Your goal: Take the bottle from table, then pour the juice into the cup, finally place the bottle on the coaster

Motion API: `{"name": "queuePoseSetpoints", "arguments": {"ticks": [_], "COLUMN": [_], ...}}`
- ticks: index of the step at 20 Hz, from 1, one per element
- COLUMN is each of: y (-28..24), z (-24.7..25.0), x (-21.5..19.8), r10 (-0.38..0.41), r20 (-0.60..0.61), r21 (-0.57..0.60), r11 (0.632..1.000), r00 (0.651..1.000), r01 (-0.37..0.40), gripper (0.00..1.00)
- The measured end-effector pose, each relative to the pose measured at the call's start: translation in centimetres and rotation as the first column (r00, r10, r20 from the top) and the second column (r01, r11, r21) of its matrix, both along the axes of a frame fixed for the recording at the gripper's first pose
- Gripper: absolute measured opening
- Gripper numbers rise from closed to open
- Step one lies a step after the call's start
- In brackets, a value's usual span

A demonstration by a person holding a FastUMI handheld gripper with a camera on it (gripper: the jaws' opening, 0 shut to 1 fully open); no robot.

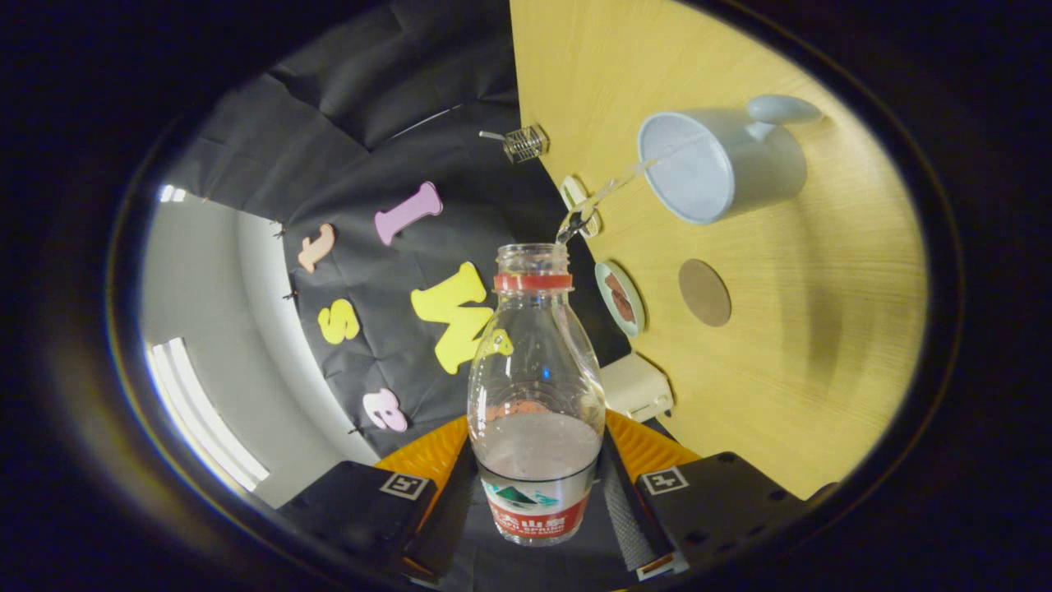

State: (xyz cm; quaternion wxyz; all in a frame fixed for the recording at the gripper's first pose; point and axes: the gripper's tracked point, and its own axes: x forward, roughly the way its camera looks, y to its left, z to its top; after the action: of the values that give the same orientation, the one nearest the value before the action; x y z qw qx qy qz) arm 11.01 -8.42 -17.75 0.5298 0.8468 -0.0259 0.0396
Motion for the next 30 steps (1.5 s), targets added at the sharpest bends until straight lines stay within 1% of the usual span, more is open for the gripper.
{"name": "queuePoseSetpoints", "arguments": {"ticks": [7, 12, 16, 19, 22, 26, 30], "y": [-0.7, -0.2, -0.8, -1.2, -2.0, -2.7, -3.1], "z": [1.7, 2.3, 2.4, 2.4, 2.9, 3.2, 3.0], "x": [-0.2, 0.0, -0.3, -0.2, -0.1, -0.2, -0.1], "r10": [-0.004, 0.028, 0.035, 0.051, 0.050, 0.047, 0.046], "r20": [0.019, 0.013, 0.017, -0.002, 0.003, -0.002, 0.003], "r21": [0.049, 0.089, 0.163, 0.185, 0.224, 0.237, 0.273], "r11": [0.999, 0.996, 0.986, 0.981, 0.973, 0.971, 0.961], "r00": [1.000, 1.000, 0.999, 0.999, 0.999, 0.999, 0.999], "r01": [0.004, -0.030, -0.037, -0.050, -0.049, -0.045, -0.045], "gripper": [0.79, 0.79, 0.79, 0.78, 0.79, 0.79, 0.78]}}
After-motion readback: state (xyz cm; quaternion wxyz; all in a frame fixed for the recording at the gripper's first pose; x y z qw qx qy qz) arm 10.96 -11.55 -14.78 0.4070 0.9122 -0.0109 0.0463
